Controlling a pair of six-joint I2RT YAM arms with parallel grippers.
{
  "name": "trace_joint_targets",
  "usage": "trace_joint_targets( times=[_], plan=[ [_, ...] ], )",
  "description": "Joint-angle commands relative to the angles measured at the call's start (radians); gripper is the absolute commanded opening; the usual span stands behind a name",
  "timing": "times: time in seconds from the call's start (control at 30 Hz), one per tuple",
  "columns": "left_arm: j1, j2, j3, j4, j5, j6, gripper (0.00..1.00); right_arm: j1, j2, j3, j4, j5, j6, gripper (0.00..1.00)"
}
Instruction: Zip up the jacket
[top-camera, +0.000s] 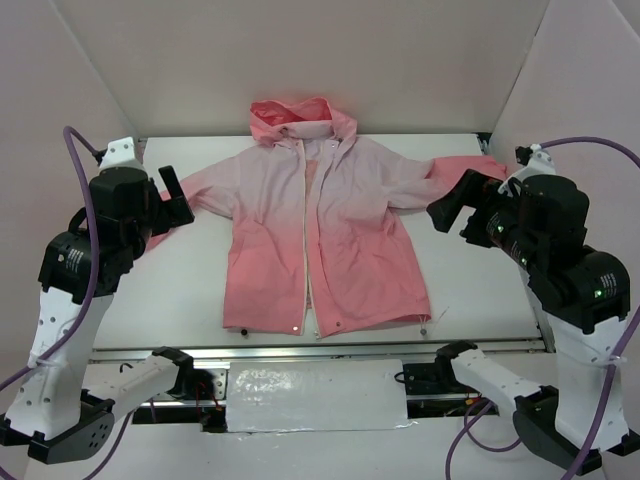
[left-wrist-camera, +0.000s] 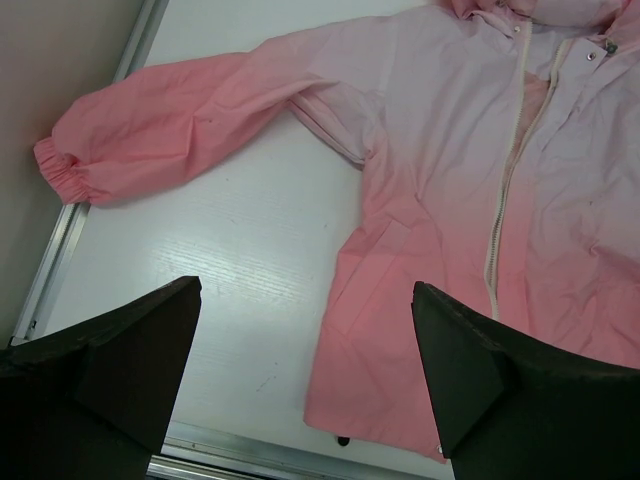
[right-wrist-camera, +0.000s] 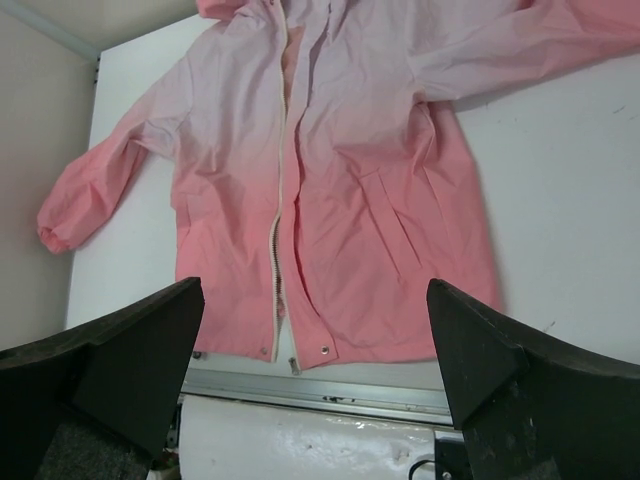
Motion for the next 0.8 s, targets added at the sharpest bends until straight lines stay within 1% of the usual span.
trace_joint_targets(
  times=[0.0,0.1,0.13,0.2,0.23,0.27,0.3,0.37,0.4,0.43,0.47,0.5,0.57,0.63,0.67,0.7,0.77],
  plan=[
    [-0.005,-0.008,0.010,-0.005,0.010,0.032,0.99,0.003,-0.028,-0.020,0.017,0.003,0.003,1.00],
    [-0.005,-0.020,-0.007,-0.002,0.019,0.032,0.99,0.003,-0.077,-0.073,0.105,-0.080,-0.028,1.00],
    [-0.005,-0.024,-0.018,0.000,0.033,0.029,0.99,0.003,-0.095,-0.090,0.126,-0.188,-0.039,1.00],
    [-0.005,-0.027,-0.030,0.004,0.053,0.023,0.99,0.006,-0.089,-0.119,0.137,-0.270,-0.042,1.00],
    [-0.005,-0.028,-0.044,0.006,0.082,0.020,0.99,0.011,-0.057,-0.130,0.130,-0.333,-0.034,1.00],
    [-0.005,-0.029,-0.052,0.009,0.100,0.011,0.99,0.023,-0.042,-0.148,0.128,-0.356,-0.028,1.00],
    [-0.005,-0.029,-0.061,0.012,0.120,0.006,0.99,0.095,-0.026,-0.215,0.149,-0.361,0.005,1.00],
    [-0.005,-0.035,-0.096,0.018,0.159,-0.006,0.99,0.190,-0.008,-0.317,0.215,-0.327,0.074,1.00],
    [-0.005,-0.035,-0.114,0.015,0.166,-0.011,0.99,0.297,0.015,-0.402,0.267,-0.298,0.098,0.99],
    [-0.005,-0.037,-0.121,0.014,0.174,-0.018,0.99,0.349,0.034,-0.438,0.290,-0.268,0.116,0.97],
    [-0.005,-0.038,-0.125,0.009,0.189,-0.020,0.99,0.397,0.055,-0.470,0.306,-0.201,0.154,0.96],
    [-0.005,-0.040,-0.136,0.004,0.198,-0.022,0.99,0.477,0.104,-0.510,0.324,-0.168,0.177,0.93],
    [-0.003,-0.049,-0.150,0.000,0.221,-0.031,0.99,0.534,0.146,-0.579,0.365,-0.120,0.225,0.89],
    [-0.003,-0.064,-0.180,0.001,0.249,-0.043,0.99,0.563,0.178,-0.642,0.477,-0.125,0.250,0.85],
    [-0.003,-0.070,-0.191,0.003,0.277,-0.048,0.99,0.563,0.181,-0.712,0.516,-0.134,0.269,0.84],
    [-0.003,-0.077,-0.216,0.004,0.290,-0.052,0.99,0.563,0.192,-0.743,0.575,-0.140,0.279,0.81],
    [-0.003,-0.100,-0.242,0.006,0.318,-0.066,0.99,0.569,0.204,-0.808,0.634,-0.140,0.283,0.78]
  ],
)
